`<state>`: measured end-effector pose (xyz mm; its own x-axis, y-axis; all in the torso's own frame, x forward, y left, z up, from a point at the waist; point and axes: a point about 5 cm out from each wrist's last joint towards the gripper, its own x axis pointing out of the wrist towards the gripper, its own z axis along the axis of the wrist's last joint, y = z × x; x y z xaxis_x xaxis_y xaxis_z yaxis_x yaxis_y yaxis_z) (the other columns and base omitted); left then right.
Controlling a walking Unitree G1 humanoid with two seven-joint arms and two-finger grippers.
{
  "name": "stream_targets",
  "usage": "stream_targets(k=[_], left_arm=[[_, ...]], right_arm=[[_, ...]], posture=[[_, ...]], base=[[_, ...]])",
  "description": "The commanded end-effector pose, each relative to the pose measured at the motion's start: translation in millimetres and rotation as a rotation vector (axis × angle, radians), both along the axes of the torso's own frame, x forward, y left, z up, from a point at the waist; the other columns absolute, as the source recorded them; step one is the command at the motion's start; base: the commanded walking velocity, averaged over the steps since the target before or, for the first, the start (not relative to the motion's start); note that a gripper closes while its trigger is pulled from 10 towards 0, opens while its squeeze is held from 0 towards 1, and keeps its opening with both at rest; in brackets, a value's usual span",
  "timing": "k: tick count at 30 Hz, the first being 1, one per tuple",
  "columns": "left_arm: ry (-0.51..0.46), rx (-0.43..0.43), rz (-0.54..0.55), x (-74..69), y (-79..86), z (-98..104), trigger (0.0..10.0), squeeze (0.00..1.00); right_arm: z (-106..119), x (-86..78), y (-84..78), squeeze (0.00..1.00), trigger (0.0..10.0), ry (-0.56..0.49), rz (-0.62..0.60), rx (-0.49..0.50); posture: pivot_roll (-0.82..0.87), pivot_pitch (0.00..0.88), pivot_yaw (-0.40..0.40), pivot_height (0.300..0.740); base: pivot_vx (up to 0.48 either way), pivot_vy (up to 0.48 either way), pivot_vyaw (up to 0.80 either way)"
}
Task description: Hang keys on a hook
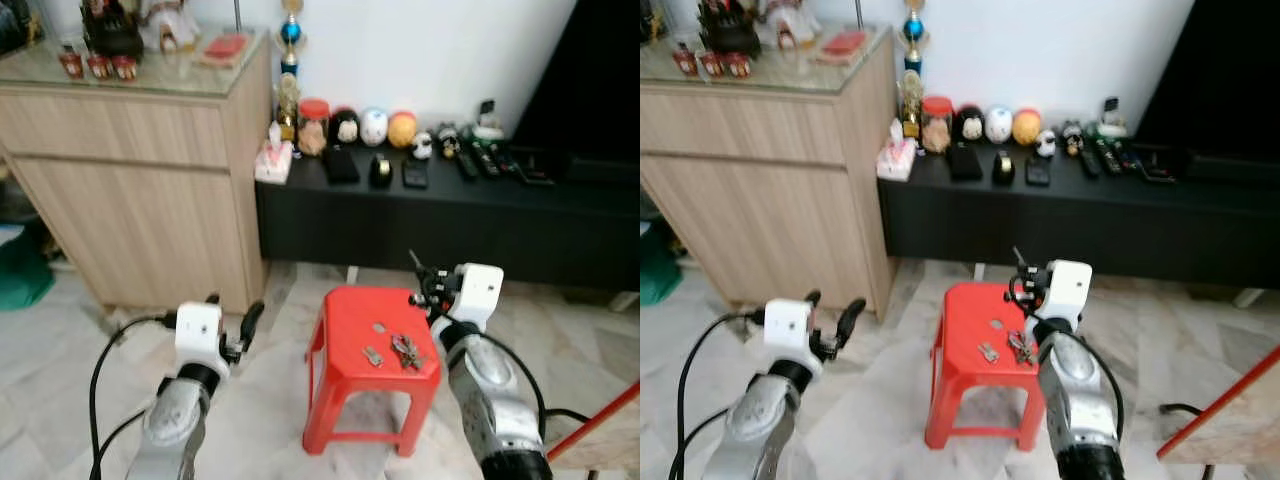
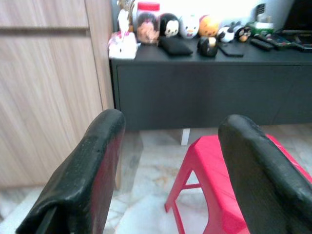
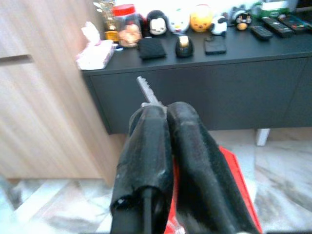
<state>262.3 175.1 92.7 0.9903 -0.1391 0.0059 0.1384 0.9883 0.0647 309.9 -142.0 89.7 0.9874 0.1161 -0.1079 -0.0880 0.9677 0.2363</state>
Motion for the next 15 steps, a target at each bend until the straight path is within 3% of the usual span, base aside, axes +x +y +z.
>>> stream_targets(k=[1,15], left_arm=[[0.003,-0.009,-0.006,-1.1,-1.8,-0.6,10.0,0.00],[0.003,-0.010,-0.021,-0.2,-5.6,-0.7,10.0,0.00]], right_arm=[[8.2,2.4,-2.5,0.00,10.0,-0.024,-0.004,0.000],[16.4,3.3,0.9,0.00,10.0,-0.036,0.023,-0.004]], posture=[[0.04,0.000,-0.082,0.740],[0.04,0.000,-0.075,0.740]], base=[[-0.255,0.000,0.00],[-0.257,0.000,0.00]])
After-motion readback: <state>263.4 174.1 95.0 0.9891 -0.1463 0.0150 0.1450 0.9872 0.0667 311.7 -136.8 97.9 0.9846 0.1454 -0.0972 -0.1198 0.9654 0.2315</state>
